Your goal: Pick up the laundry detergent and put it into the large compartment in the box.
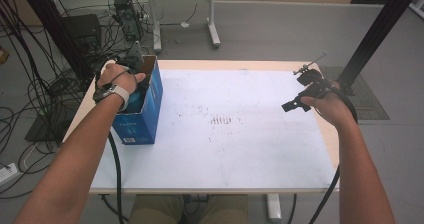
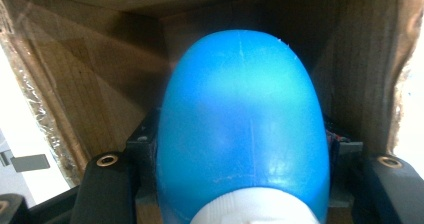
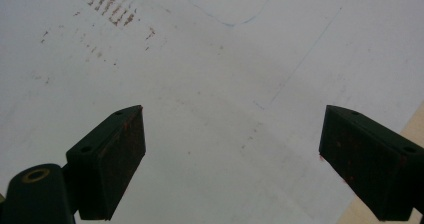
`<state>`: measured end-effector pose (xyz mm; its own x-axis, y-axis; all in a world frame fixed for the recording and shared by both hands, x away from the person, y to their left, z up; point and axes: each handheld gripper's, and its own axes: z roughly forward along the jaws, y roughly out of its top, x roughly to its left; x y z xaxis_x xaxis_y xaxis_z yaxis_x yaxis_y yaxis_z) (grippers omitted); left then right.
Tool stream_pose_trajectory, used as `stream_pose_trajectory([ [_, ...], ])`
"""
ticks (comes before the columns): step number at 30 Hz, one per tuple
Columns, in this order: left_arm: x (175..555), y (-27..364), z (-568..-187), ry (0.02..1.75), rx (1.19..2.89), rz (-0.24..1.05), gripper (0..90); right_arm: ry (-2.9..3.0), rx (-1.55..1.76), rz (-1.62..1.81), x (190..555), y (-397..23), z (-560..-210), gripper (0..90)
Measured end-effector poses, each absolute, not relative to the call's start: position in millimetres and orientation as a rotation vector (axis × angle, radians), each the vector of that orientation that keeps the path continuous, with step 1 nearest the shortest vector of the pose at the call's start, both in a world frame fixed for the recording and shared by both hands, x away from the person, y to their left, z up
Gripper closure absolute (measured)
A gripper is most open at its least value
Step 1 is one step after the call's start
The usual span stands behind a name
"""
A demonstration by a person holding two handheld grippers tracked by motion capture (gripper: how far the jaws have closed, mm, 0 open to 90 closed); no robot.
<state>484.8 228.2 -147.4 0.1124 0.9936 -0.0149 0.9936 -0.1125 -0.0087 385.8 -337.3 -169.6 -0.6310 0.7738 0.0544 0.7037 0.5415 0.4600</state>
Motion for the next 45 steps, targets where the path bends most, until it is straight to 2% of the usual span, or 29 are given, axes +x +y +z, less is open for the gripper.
stream_pose_trajectory([
  [45,483.9,229.1,-147.7,2.085,2.344,-0.029,37.2,2.621,1.252,0.675,386.8,-333.1,-167.8,11.1],
])
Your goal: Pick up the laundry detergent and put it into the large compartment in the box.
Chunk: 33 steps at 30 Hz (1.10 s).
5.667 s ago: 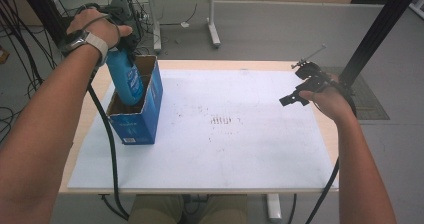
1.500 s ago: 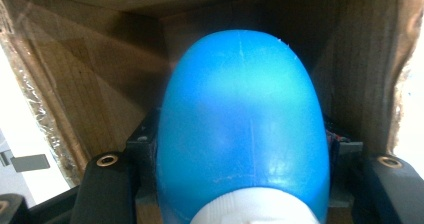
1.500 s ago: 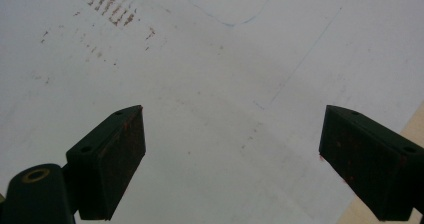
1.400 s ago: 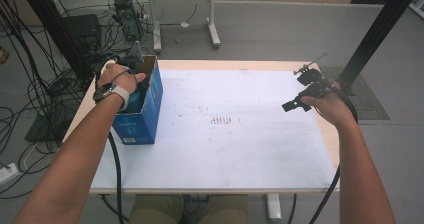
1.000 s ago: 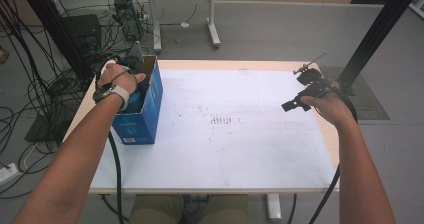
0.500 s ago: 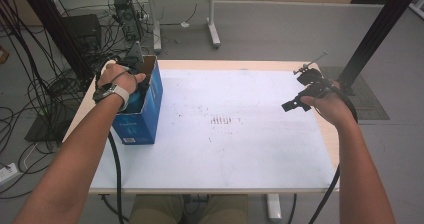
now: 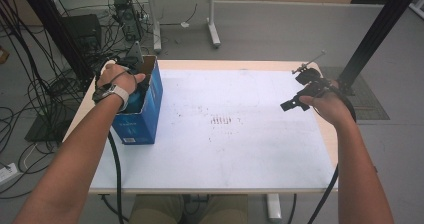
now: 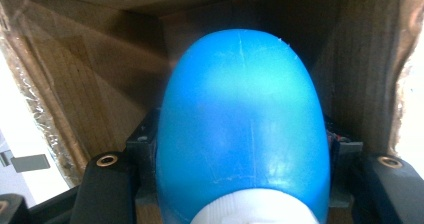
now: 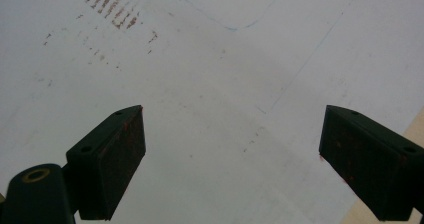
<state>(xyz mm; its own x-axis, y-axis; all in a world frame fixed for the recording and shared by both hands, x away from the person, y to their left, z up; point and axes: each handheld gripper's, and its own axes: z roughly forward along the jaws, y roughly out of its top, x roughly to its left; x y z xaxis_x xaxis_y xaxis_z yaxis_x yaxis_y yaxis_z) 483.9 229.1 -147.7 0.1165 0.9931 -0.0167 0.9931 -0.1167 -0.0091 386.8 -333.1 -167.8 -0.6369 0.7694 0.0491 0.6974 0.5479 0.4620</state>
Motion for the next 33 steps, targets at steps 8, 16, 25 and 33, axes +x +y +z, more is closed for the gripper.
stream_pose_trajectory([
  [8,483.5,228.3,-147.6,2.085,2.346,-0.027,37.2,2.618,1.255,0.675,385.4,-333.4,-167.0,11.1],
  [16,483.1,228.2,-147.5,2.084,2.345,-0.025,37.2,2.615,1.255,0.674,384.0,-334.8,-166.3,11.1],
  [25,482.2,227.8,-147.7,2.082,2.345,-0.018,37.2,2.613,1.260,0.671,383.0,-335.0,-164.8,11.1],
  [33,481.9,227.6,-147.7,2.081,2.345,-0.016,37.2,2.615,1.258,0.672,383.6,-334.7,-164.5,11.1],
])
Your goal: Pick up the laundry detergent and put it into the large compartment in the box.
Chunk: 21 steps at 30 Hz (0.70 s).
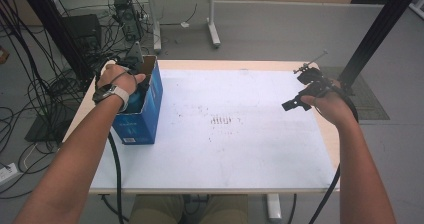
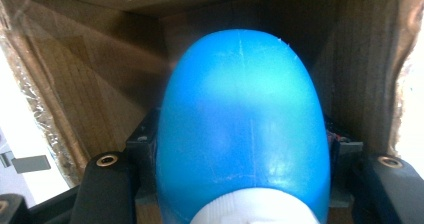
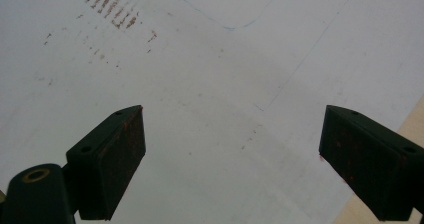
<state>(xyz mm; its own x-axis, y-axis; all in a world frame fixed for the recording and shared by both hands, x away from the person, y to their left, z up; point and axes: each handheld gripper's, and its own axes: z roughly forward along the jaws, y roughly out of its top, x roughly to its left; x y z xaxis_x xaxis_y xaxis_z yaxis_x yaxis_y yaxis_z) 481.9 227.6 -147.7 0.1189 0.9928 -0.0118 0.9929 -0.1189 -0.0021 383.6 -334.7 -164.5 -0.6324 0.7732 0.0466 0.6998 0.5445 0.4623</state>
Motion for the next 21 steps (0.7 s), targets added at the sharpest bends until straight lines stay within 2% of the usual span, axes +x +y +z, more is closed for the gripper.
stream_pose_trajectory([
  [21,481.4,228.8,-147.8,2.076,2.344,-0.018,37.1,2.613,1.251,0.674,384.2,-333.2,-162.0,11.1],
])
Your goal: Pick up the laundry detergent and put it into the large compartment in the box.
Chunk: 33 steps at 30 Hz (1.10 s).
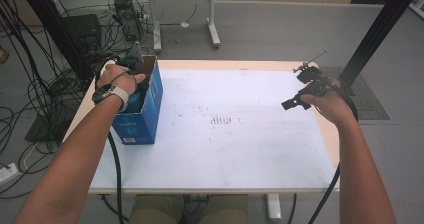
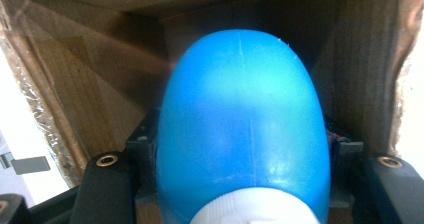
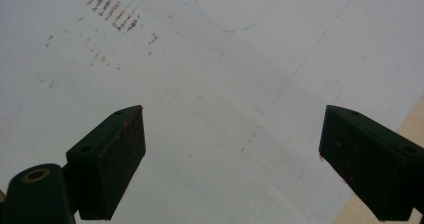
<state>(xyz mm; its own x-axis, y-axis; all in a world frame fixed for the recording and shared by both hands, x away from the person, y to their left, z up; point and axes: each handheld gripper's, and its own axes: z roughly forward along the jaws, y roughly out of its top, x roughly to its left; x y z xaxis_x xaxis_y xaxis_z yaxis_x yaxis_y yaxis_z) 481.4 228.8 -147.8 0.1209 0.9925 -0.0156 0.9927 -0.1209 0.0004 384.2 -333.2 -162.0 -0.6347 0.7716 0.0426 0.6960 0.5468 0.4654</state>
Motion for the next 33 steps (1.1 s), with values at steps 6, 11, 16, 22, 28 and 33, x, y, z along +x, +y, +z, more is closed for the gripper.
stream_pose_trajectory([
  [6,481.8,228.3,-147.8,2.076,2.347,-0.018,37.1,2.614,1.252,0.674,384.7,-332.5,-162.8,11.1],
  [11,482.1,227.9,-147.9,2.076,2.348,-0.017,37.1,2.613,1.251,0.676,384.7,-332.8,-163.0,11.1],
  [16,482.5,228.2,-147.9,2.076,2.349,-0.020,37.1,2.612,1.255,0.675,384.9,-333.2,-162.9,11.1],
  [22,482.3,227.9,-148.0,2.076,2.348,-0.017,37.1,2.615,1.253,0.675,385.5,-332.9,-164.3,11.1],
  [28,482.2,228.4,-148.0,2.074,2.348,-0.018,37.1,2.616,1.250,0.675,386.0,-332.2,-164.5,11.1],
  [33,482.3,228.6,-148.1,2.074,2.348,-0.018,37.1,2.616,1.250,0.674,385.8,-332.0,-164.1,11.1],
])
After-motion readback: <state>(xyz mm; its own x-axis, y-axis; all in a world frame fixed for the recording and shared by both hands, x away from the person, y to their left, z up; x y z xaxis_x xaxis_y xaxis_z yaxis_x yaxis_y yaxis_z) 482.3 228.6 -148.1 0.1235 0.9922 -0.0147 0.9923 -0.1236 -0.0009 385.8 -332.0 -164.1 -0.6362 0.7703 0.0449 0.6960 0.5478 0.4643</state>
